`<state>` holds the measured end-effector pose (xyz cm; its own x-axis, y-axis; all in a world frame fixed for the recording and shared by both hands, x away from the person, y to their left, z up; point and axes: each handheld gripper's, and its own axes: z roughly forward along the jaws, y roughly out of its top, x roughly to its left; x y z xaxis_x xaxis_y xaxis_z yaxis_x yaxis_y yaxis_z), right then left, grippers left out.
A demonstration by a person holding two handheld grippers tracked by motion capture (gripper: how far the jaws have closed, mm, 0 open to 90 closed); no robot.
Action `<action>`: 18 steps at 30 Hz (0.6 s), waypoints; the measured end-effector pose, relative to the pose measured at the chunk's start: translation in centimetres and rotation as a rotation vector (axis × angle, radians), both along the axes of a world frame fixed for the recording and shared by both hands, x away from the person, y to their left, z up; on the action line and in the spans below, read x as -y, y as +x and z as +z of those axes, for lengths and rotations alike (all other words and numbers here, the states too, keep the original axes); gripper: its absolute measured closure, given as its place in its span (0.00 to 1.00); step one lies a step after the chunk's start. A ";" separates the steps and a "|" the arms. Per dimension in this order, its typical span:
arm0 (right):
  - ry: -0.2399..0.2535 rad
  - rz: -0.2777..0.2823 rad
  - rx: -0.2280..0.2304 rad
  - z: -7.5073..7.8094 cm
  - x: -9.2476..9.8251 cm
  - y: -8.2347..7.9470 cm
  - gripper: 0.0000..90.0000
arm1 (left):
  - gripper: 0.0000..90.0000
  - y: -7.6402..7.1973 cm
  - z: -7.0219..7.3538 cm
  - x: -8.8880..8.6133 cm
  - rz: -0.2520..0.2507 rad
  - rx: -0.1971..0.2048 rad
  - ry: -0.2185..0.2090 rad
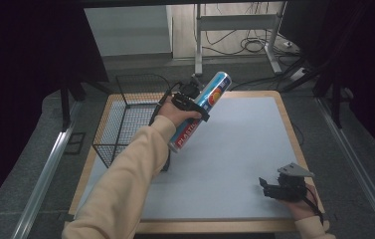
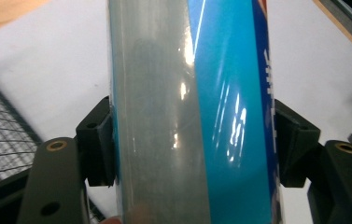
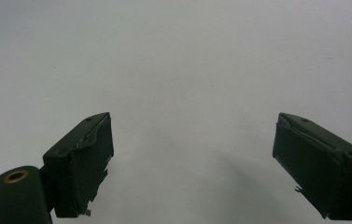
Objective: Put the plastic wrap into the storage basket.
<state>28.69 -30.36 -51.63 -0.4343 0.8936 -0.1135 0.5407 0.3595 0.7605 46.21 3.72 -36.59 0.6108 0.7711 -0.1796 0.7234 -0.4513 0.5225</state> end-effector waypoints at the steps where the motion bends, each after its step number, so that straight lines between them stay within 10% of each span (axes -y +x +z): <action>1: 0.000 0.000 0.000 0.0 0.0 0.0 0.14 | 0.35 0.1 0.2 -0.1 0.004 0.002 0.000; 18: 0.001 -0.002 -0.006 -0.1 0.0 0.0 0.14 | 0.35 1.1 2.0 -2.9 0.056 0.034 -0.021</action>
<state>28.71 -30.32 -51.70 -0.4337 0.8943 -0.1104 0.5458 0.3582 0.7575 47.34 6.64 -34.57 0.5731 0.8004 -0.1757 0.7286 -0.3994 0.5565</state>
